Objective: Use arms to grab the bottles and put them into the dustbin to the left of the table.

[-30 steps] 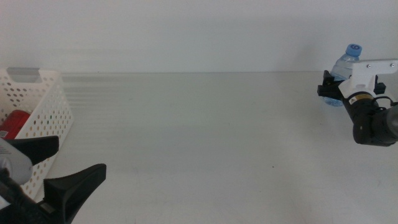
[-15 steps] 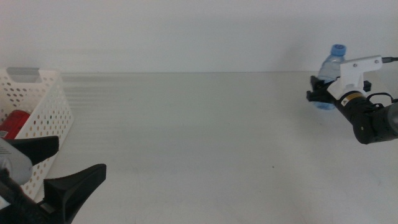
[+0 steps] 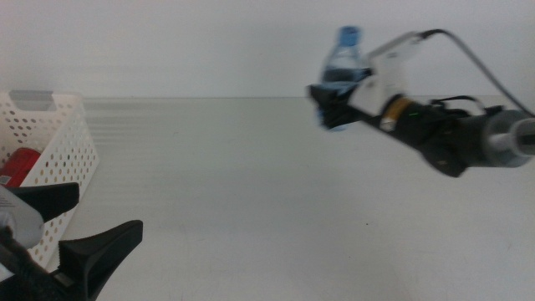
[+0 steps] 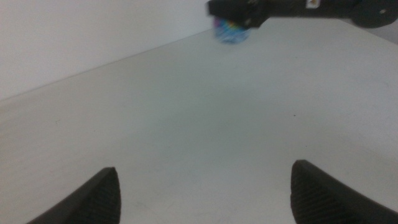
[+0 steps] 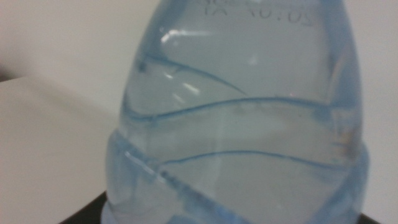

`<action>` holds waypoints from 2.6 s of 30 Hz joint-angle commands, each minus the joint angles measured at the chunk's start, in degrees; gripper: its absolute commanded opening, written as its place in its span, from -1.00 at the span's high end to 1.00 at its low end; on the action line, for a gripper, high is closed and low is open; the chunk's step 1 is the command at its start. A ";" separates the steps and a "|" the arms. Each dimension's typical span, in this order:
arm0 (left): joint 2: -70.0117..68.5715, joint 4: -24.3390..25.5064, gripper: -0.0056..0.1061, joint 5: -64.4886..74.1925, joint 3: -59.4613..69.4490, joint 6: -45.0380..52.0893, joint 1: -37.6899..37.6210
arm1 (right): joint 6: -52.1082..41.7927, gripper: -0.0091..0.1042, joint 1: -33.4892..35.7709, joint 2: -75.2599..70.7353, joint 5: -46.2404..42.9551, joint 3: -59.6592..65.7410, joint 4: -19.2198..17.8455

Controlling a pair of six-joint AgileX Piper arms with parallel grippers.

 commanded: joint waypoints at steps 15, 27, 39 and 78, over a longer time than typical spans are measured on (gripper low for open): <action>0.24 -0.71 -0.71 -3.98 -1.62 -0.75 -0.42 | 1.67 0.84 23.96 8.42 4.54 -23.39 0.73; 0.24 -0.71 -0.71 -3.98 -1.62 -0.75 -0.42 | 2.88 0.84 27.78 18.38 3.05 -29.90 0.77; 0.24 -0.71 -0.71 -3.98 -1.62 -0.75 -0.42 | 10.14 -0.20 27.43 19.15 3.01 -29.53 -5.35; 0.24 -0.71 -0.71 -4.00 -1.62 -0.75 -0.42 | 47.89 -0.63 19.61 -45.46 23.47 17.55 -45.23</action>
